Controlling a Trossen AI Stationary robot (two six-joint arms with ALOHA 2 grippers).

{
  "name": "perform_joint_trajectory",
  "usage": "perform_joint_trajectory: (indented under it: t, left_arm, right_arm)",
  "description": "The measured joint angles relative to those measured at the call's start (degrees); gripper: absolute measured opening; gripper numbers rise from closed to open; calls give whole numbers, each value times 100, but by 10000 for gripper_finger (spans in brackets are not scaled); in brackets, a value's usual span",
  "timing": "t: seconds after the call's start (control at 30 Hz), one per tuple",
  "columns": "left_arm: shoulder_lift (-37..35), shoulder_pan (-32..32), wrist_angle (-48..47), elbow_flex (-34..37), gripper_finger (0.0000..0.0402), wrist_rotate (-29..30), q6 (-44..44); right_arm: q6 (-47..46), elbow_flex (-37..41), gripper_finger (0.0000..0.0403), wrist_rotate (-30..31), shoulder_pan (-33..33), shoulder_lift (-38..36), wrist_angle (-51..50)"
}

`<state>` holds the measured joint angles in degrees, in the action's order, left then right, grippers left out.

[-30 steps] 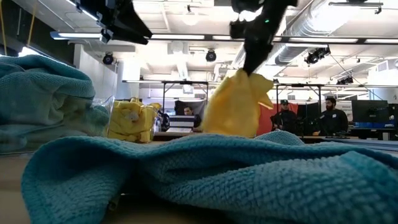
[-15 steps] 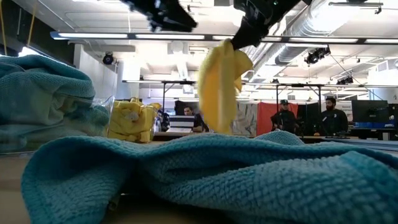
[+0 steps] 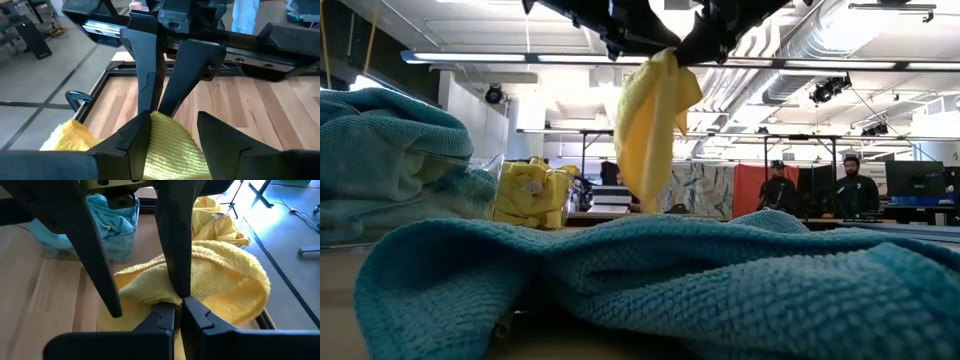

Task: Sort microfiber towel by color & place in baskets
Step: Put the yellow microfiber cloth into the top transparent bin

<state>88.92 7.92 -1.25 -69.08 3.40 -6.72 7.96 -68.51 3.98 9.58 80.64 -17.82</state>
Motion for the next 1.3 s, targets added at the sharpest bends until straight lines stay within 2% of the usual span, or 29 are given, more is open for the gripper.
perform_joint_trajectory:
  t: [0.23, 0.37, 0.53, 0.8, 1.3]
  left_arm:
    - [10, -17, -217, -9, 152, 217, -4]
    - [14, -11, -155, -7, 152, 179, -3]
    - [16, -50, -193, -2, 152, 274, -3]
    - [-82, -60, -223, 13, 152, 505, -371]
    - [-113, -63, -781, 19, 152, 970, -389]
  right_arm:
    - [-20, 9, 0, -168, 7, 0, 10]
    - [-223, 9, 0, 143, 0, -2, 52]
    - [-316, 9, 0, 136, 24, -17, 49]
    - [-1046, -9, 0, 135, 164, -47, 50]
    - [-1056, -9, 0, -298, 209, -82, 545]
